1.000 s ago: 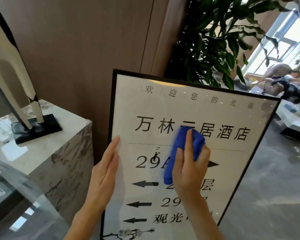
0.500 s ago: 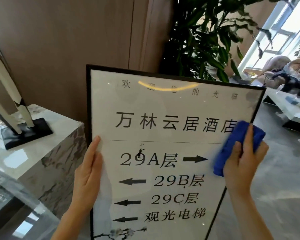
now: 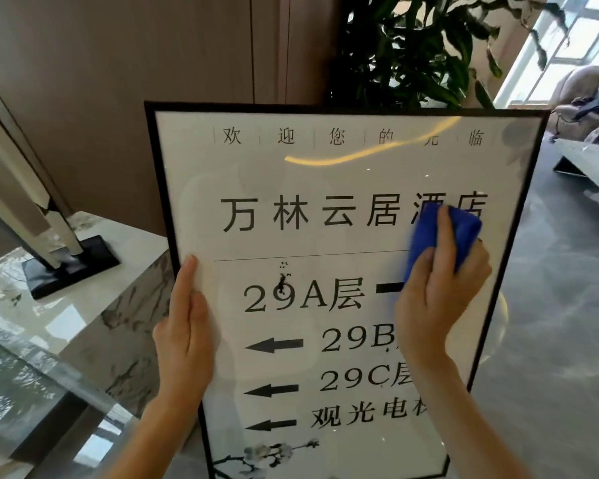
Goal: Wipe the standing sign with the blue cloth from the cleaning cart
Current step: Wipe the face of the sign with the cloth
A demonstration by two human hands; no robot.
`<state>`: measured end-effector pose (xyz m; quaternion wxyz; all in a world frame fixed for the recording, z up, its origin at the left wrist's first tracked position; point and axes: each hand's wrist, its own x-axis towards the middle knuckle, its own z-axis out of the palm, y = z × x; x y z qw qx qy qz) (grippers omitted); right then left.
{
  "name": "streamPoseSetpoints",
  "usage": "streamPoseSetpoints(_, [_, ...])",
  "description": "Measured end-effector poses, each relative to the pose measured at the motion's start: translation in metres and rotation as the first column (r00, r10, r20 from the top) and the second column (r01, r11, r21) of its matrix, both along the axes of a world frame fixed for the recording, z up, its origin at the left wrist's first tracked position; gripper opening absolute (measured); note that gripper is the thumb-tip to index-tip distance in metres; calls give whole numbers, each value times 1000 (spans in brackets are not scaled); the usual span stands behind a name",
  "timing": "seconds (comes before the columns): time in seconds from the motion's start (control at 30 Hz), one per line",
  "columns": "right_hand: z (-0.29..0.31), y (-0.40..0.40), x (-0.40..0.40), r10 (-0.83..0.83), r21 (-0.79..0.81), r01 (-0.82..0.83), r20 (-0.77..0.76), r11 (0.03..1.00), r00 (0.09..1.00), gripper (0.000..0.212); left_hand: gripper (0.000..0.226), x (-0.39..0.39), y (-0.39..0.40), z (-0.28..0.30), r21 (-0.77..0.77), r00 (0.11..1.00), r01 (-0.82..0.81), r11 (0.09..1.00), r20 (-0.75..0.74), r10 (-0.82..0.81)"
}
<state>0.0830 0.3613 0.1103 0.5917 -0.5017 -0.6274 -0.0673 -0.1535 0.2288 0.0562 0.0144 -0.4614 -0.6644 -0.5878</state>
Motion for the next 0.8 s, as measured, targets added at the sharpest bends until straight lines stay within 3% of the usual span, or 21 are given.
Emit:
streamPoseSetpoints(0.3, [-13,-49,-95,131,136,-175,281,975,951,43,40,-4,1,-6,40,999,35,999,-8,-35])
streamPoseSetpoints(0.57, [-82,-81,-92,206,189,-387,600,902,773,53,42,-9,1,-9,47,997,80,996,-6,-80])
streamPoseSetpoints(0.67, [-126,-94,-75,254,118,-486,734,866,630,45,43,-11,1,-12,62,996,89,994,-28,-87])
streamPoseSetpoints(0.8, [-175,-106,-41,315,-93,-591,905,802,285,29,43,-11,0,-12,104,994,107,989,-23,-105])
